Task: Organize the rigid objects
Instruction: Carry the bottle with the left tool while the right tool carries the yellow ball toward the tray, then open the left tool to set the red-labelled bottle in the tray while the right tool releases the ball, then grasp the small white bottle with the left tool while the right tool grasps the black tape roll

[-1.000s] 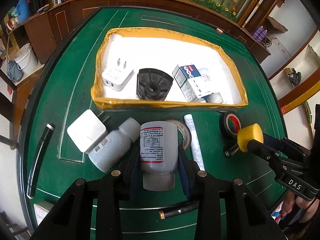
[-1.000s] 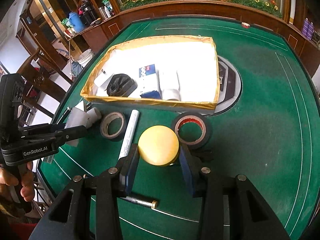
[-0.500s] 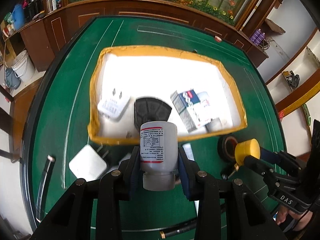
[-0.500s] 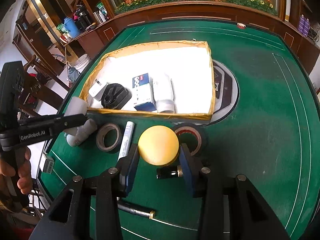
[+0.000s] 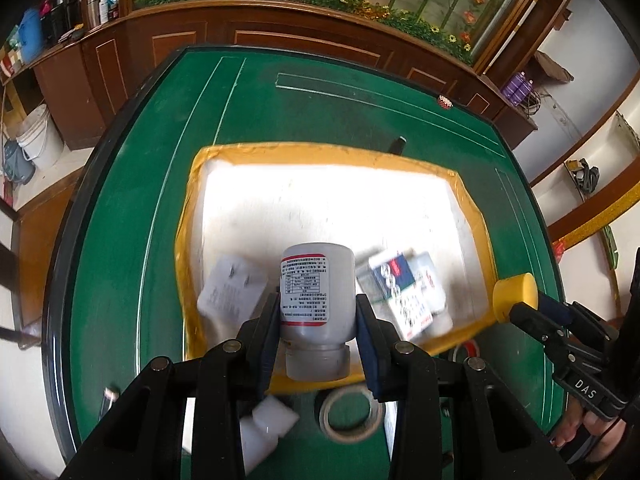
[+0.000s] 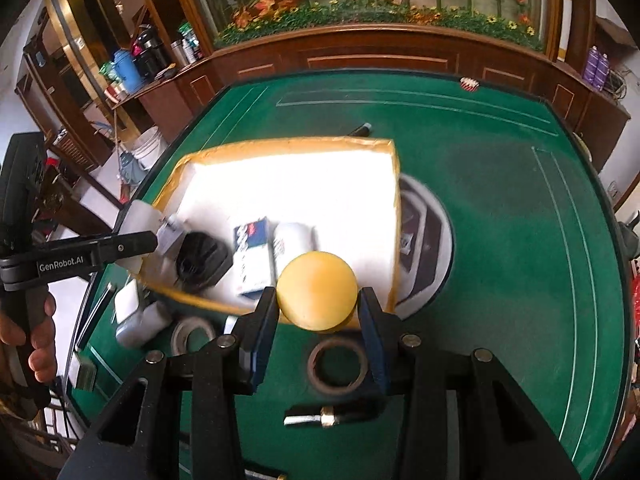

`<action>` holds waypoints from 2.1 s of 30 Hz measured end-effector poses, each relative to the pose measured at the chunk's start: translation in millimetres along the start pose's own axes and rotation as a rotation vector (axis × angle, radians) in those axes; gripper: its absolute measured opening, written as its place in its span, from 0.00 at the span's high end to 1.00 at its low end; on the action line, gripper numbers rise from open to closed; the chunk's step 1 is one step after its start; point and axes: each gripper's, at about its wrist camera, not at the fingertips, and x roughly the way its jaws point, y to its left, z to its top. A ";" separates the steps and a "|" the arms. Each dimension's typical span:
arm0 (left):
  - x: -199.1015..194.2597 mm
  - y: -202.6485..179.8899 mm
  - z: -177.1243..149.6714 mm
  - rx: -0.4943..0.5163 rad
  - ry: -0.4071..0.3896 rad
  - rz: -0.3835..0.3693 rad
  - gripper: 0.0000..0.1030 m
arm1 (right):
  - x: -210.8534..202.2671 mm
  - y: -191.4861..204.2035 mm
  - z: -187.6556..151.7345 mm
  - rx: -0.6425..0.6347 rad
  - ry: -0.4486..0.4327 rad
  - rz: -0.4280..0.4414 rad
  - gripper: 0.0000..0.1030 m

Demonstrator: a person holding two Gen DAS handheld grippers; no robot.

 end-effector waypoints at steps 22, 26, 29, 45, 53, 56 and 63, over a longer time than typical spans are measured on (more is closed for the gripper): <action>73.7 21.4 53.7 0.024 0.073 0.058 0.64 | 57.5 -3.6 15.8 0.039 0.035 -0.080 0.62; 81.7 33.1 52.4 0.009 0.088 0.078 0.64 | 65.0 -4.6 14.7 0.044 0.047 -0.087 0.62; 85.8 41.3 50.4 -0.008 0.099 0.090 0.64 | 69.4 -5.7 13.9 0.044 0.055 -0.092 0.62; 81.2 40.2 32.5 0.014 0.079 0.124 0.64 | 83.4 -0.4 9.2 0.007 0.060 -0.104 0.62; 74.0 35.6 34.4 -0.020 0.051 0.098 0.38 | 77.9 0.8 8.3 0.003 0.066 -0.109 0.58; 63.7 34.4 33.8 -0.035 0.029 0.081 0.34 | 71.5 2.3 7.0 0.000 0.056 -0.098 0.53; 22.9 35.2 27.3 -0.032 -0.043 0.063 0.26 | 47.1 8.9 6.6 -0.014 0.016 -0.074 0.39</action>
